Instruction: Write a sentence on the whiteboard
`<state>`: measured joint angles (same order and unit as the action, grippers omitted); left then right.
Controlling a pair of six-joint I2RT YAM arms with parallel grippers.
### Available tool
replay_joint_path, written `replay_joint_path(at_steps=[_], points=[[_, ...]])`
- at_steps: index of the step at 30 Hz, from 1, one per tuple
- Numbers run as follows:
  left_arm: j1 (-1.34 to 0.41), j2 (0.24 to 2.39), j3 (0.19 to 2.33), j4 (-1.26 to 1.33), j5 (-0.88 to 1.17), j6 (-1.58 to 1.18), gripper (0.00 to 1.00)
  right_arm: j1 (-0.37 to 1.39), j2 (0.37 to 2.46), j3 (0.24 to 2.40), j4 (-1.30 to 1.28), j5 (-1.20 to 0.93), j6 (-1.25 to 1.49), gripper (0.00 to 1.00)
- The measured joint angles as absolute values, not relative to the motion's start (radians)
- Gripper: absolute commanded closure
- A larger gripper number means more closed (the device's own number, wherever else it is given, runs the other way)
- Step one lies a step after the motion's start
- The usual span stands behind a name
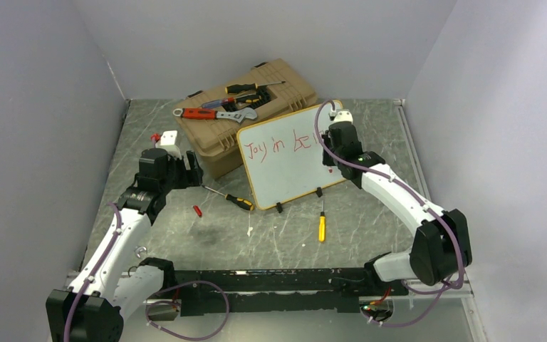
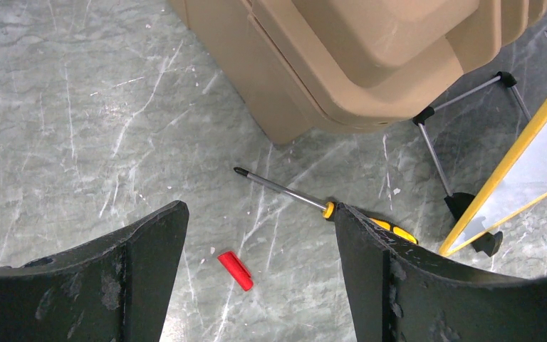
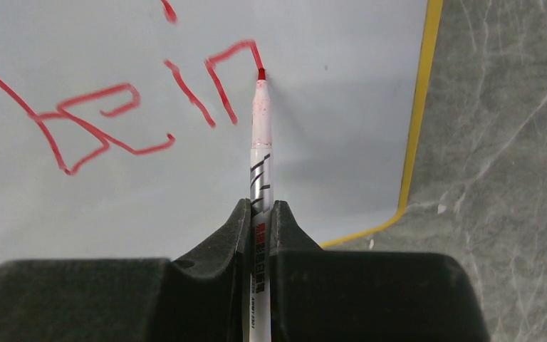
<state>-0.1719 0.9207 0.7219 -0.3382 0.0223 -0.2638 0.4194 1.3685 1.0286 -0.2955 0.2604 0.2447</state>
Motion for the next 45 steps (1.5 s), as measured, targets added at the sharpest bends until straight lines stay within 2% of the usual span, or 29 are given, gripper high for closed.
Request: replay_joint_path(at_steps=[20,45], points=[[-0.172,0.92,0.722,-0.337,0.022,-0.263,0.19,0.378,1.307,0.979,-0.313,0.287,0.237,1.0],[-0.172,0.92,0.722,-0.337,0.022,-0.263,0.19,0.337,1.354,1.029,-0.268,0.198,0.134,1.0]])
